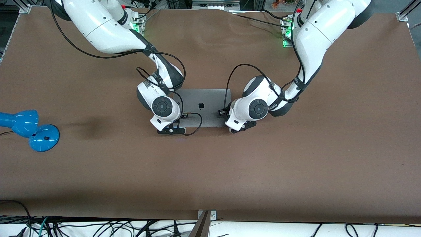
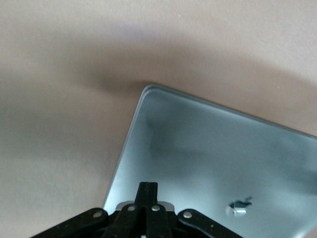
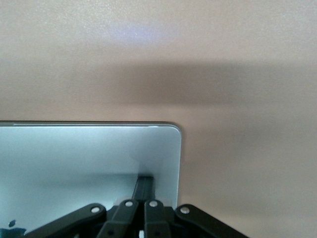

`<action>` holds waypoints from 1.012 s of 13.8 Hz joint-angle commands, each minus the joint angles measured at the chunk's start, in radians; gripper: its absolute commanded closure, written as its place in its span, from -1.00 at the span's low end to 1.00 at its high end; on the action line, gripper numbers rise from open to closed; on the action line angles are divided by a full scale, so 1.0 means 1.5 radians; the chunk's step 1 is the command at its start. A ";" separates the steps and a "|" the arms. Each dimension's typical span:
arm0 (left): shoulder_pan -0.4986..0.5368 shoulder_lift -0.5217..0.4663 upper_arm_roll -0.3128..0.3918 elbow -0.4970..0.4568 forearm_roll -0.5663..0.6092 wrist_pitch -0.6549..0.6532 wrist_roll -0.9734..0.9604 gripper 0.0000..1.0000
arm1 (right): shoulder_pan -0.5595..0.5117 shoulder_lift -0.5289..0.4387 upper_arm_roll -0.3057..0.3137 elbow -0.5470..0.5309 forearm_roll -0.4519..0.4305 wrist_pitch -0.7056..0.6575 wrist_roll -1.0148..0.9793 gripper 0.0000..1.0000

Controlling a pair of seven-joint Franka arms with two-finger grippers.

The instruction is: Close laptop with both arms from behind

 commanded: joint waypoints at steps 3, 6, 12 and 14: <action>-0.009 0.033 0.004 0.022 0.034 0.018 0.002 1.00 | 0.000 0.024 0.001 0.038 -0.016 0.013 -0.002 1.00; -0.009 0.038 0.005 0.022 0.041 0.023 0.002 1.00 | -0.020 -0.015 0.002 0.058 -0.016 -0.030 -0.010 -1.00; 0.004 0.018 0.001 0.021 0.058 0.015 0.001 -1.00 | -0.082 -0.112 0.001 0.058 -0.014 -0.124 -0.009 -1.00; 0.014 -0.012 -0.002 0.020 0.056 -0.008 0.000 -1.00 | -0.099 -0.142 0.000 0.058 -0.015 -0.165 -0.015 -1.00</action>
